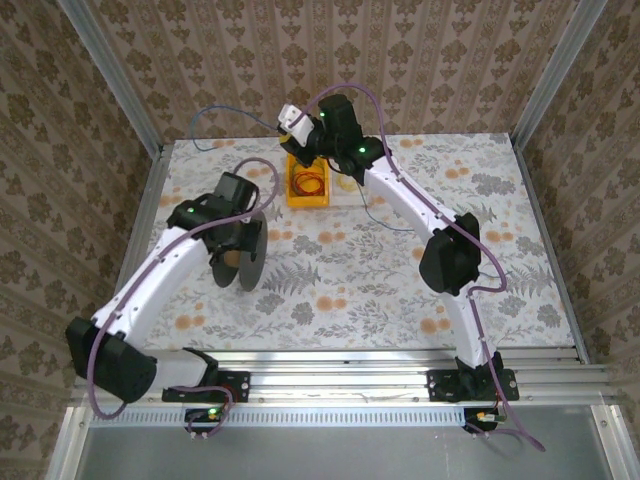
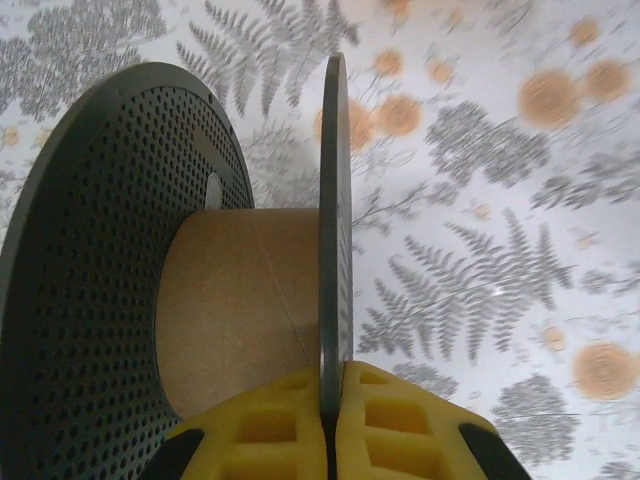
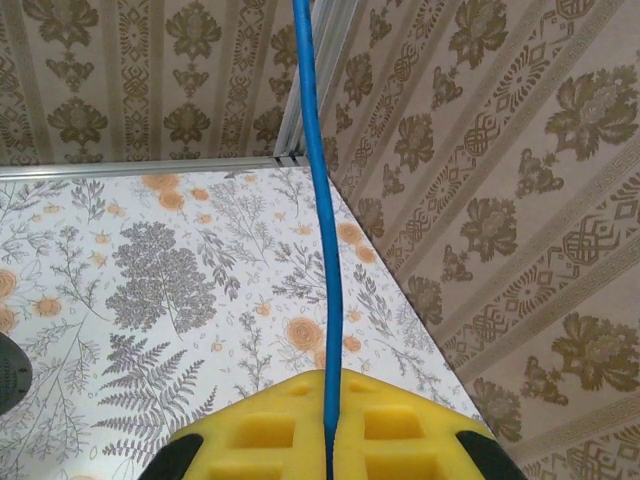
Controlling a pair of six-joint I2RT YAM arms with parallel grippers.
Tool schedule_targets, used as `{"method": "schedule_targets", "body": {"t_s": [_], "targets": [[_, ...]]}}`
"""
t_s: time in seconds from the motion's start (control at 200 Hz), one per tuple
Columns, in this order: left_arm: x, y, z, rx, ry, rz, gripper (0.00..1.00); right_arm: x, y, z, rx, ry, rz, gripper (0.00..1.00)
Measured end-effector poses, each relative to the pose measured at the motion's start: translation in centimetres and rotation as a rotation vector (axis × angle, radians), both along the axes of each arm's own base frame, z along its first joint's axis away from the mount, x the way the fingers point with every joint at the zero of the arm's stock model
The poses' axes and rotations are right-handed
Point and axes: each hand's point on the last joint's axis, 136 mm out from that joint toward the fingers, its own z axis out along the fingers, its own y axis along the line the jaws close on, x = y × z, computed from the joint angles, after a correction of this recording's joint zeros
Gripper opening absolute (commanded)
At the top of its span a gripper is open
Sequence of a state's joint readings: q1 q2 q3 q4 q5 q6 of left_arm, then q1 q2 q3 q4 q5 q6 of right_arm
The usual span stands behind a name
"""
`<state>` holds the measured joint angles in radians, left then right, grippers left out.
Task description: Wrap the cables
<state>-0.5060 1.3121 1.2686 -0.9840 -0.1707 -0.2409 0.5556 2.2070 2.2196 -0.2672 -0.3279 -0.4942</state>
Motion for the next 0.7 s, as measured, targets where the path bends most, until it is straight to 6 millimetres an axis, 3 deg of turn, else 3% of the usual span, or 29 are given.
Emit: {"method": "schedule_targets", "body": {"t_s": [0.24,0.7], "targets": [[1.2,1.5,-0.3,0.108,-0.037,0.038,0.0,0.2,-0.5,-1.1,-0.01,0.022,-0.009,0.0],[4.7,3.1,-0.4,0.052,-0.088,0.13,0.0,0.1,-0.6,-1.5,-0.014,0.029,-0.01,0.0]]}}
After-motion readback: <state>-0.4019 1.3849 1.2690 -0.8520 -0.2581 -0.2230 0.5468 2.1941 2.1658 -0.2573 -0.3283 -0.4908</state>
